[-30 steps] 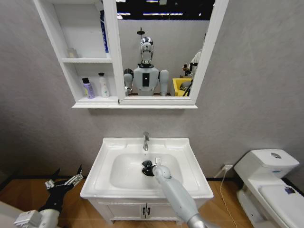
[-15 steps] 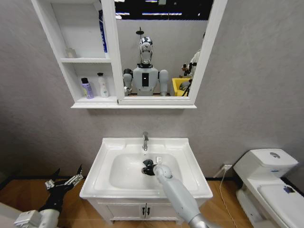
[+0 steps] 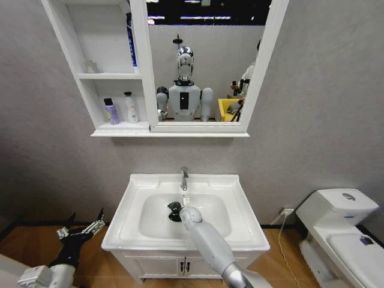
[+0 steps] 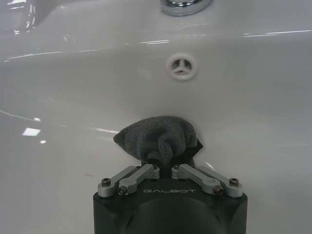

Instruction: Move facial cleanser and shampoo from washbasin to cabinet, then wipe washbasin with towel.

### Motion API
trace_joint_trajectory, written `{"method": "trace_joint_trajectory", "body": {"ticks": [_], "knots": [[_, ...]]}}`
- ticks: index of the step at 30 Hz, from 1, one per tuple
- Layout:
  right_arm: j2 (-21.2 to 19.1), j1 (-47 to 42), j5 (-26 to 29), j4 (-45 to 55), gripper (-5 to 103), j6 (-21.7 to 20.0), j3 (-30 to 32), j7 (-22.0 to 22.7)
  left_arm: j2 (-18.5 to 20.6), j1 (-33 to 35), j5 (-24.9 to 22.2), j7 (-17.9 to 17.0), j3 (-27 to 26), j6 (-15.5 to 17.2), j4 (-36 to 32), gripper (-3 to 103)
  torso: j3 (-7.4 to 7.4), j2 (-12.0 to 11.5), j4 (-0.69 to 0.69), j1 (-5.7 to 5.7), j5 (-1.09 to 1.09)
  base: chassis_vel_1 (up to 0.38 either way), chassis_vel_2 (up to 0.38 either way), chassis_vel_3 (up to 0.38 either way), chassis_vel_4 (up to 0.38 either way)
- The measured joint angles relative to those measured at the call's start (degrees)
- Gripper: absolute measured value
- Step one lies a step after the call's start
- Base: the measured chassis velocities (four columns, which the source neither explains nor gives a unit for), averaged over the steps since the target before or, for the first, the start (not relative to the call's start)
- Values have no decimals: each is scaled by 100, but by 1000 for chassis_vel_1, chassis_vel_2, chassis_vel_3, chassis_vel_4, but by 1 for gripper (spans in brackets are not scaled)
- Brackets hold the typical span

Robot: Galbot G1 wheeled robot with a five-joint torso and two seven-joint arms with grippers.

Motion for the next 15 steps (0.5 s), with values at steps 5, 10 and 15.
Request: {"method": "trace_joint_trajectory", "body": {"ticks": [5, 10, 15], "knots": [[-304, -198, 83, 435, 6, -124, 184, 208, 0, 0, 0, 0, 0, 0, 0, 100, 0, 0, 0, 0, 0, 0, 0, 0, 0], [-598, -435, 416, 968, 6, -269, 494, 471, 0, 0, 0, 0, 0, 0, 0, 100, 0, 0, 0, 0, 0, 0, 0, 0, 0], [-850, -747, 599, 1321, 6, -367, 785, 565, 0, 0, 0, 0, 0, 0, 0, 100, 0, 0, 1, 0, 0, 0, 0, 0, 0]]}}
